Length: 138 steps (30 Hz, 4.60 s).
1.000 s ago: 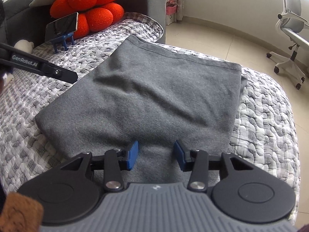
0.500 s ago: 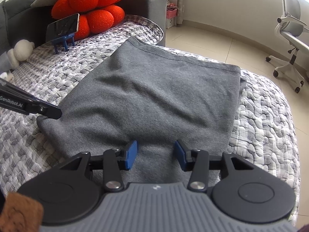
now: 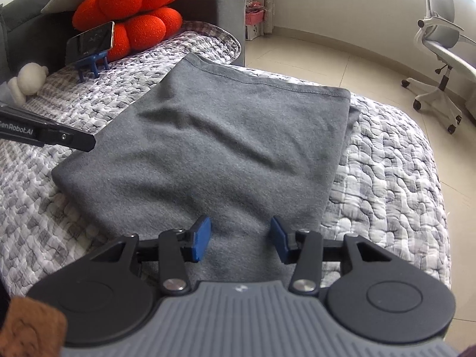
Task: Fold clothes
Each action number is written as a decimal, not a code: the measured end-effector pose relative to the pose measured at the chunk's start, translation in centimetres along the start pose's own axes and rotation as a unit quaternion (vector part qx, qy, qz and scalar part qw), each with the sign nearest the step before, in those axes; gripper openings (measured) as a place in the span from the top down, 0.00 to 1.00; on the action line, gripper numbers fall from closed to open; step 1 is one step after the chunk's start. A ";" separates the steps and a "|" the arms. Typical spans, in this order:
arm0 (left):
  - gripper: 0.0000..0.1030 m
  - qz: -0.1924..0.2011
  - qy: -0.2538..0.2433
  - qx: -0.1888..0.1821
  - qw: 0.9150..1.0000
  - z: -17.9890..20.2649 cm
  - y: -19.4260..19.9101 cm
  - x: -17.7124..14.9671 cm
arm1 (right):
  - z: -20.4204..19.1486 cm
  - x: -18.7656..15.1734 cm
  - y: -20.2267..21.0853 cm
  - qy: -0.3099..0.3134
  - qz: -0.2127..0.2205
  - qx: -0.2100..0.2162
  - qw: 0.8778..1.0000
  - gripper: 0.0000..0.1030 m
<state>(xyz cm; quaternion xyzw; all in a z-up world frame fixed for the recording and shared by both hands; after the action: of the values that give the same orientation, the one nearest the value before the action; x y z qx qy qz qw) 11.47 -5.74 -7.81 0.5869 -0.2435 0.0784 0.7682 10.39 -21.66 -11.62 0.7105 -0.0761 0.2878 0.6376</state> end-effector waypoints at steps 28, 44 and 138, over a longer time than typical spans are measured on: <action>0.88 -0.048 -0.005 0.012 0.999 0.2 -3.0 -0.3 | -7.6 -2.6 2.8 0.195 0.027 0.077 0.977 0.47; 0.88 -0.048 0.003 0.012 0.999 0.1 -3.1 -0.1 | -6.3 -2.6 0.9 0.198 0.011 0.022 0.980 0.52; 0.59 -0.040 0.103 -0.140 0.984 1.0 -6.0 7.0 | 0.4 6.2 2.5 -0.072 0.089 0.099 0.988 0.68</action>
<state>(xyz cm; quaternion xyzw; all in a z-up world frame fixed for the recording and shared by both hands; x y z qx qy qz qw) 19.68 -9.67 -9.52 0.4714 -0.1477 0.0724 0.8664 14.40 -20.86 -6.34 0.7798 -0.1557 0.2973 0.5285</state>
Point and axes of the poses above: each gripper's, at about its wrist camera, not at the fingertips, and y roughly against the way its jaws point, z to its right, x to its top, the point moved 10 cm from there along -y, roughly the way its jaws point, and after that the axes turned 12 degrees about -z, right-handed, at the moved point
